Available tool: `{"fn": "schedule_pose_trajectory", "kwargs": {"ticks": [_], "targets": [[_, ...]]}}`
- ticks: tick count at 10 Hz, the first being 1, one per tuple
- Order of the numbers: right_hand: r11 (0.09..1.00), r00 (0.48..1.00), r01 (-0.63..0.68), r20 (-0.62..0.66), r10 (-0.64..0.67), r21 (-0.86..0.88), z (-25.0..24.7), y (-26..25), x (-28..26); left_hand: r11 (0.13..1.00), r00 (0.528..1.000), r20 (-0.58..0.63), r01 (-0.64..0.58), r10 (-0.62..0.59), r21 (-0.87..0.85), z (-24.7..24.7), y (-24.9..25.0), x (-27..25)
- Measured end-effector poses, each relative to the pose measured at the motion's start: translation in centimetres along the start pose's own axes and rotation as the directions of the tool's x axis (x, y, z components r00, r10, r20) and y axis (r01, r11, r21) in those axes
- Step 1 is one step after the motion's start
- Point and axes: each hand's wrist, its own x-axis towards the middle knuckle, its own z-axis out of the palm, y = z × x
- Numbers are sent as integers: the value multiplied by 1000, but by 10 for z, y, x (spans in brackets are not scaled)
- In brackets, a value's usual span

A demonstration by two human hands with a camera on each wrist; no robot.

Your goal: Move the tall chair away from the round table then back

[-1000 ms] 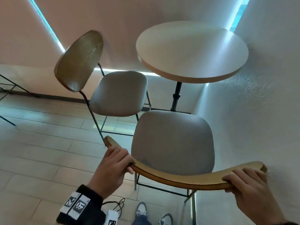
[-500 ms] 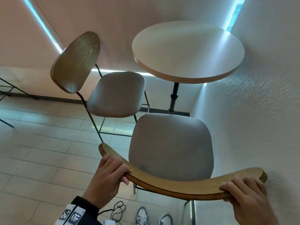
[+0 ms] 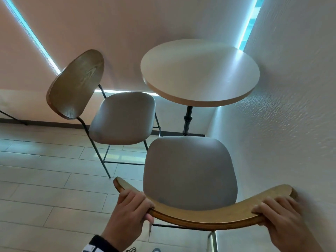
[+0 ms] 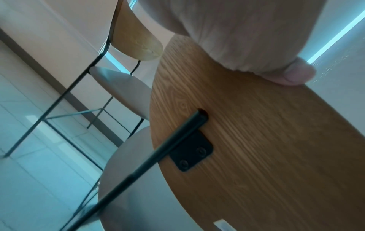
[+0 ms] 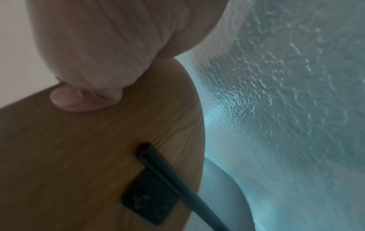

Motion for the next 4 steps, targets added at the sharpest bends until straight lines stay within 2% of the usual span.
{"fn": "schedule_pose_trajectory", "kwargs": {"ticks": [2,3,4], "targets": [[999,999,48,24,-48,-17,15,-6,-5,1000,1000,-2,10,-10,6,-6,-16,2],[998,998,62,-4,-62,1,15,-5,-1,999,1000,20,21,-21,-30,-8,-17,4],[991,991,-53,-117,68,125,16,-18,-7,964,969,52,245,-241,-102,-17,-25,-10]]}}
